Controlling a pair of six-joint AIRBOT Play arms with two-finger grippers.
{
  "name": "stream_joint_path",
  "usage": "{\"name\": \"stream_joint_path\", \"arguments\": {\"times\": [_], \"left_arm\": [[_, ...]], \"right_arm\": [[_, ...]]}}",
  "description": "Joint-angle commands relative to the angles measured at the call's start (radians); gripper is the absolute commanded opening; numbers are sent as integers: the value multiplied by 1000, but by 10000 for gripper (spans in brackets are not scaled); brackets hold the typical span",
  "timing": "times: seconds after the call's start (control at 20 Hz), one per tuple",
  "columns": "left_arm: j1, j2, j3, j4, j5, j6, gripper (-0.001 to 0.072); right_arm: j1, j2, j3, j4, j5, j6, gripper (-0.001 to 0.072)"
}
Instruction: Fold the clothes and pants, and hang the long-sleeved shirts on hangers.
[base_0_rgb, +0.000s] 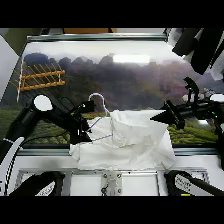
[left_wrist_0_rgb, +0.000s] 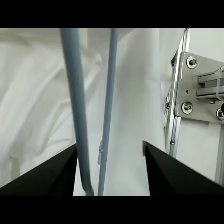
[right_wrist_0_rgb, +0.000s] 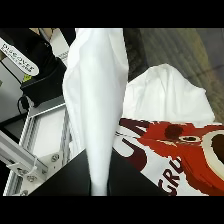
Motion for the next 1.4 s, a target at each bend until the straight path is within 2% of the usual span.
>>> {"name": "stream_joint_path", "arguments": {"times": [0.0, 0.2, 0.45, 0.55, 0.75, 0.85, 0.95, 1.05, 1.15, 1.3, 1.35], "left_arm": [[16, 0, 0, 2, -3, -63, 414], [82, 6, 0, -1, -4, -140, 413], [158, 124, 0, -2, 3, -148, 414], [214, 192, 0, -2, 51, -214, 414], [343, 312, 0, -2, 143, -283, 414], [397, 352, 0, 0, 172, -393, 413], [431, 382, 0, 2, 222, -575, 413], [414, 404, 0, 3, 249, -627, 412], [345, 417, 0, 67, 287, -756, 412], [148, 389, 0, 270, 352, -975, 412], [69, 363, 0, 320, 380, -1078, 412]], "right_arm": [[-1, 1, 1, 1, -11, -3, 17], [0, 1, 1, 27, -30, -3, 17], [0, 1, 1, 39, -63, 7, 16], [-1, 2, 1, 40, -64, 20, 16], [0, 3, 1, 56, -64, 20, 16], [-1, 4, 5, 133, -72, 20, 16], [-1, 28, 6, 174, -157, 20, 17], [-1, 71, 6, 176, -275, 27, 16], [-1, 117, 6, 177, -360, 62, 16], [-1, 174, 6, 177, -404, 69, 17], [-1, 188, 6, 177, -404, 69, 16]]}}
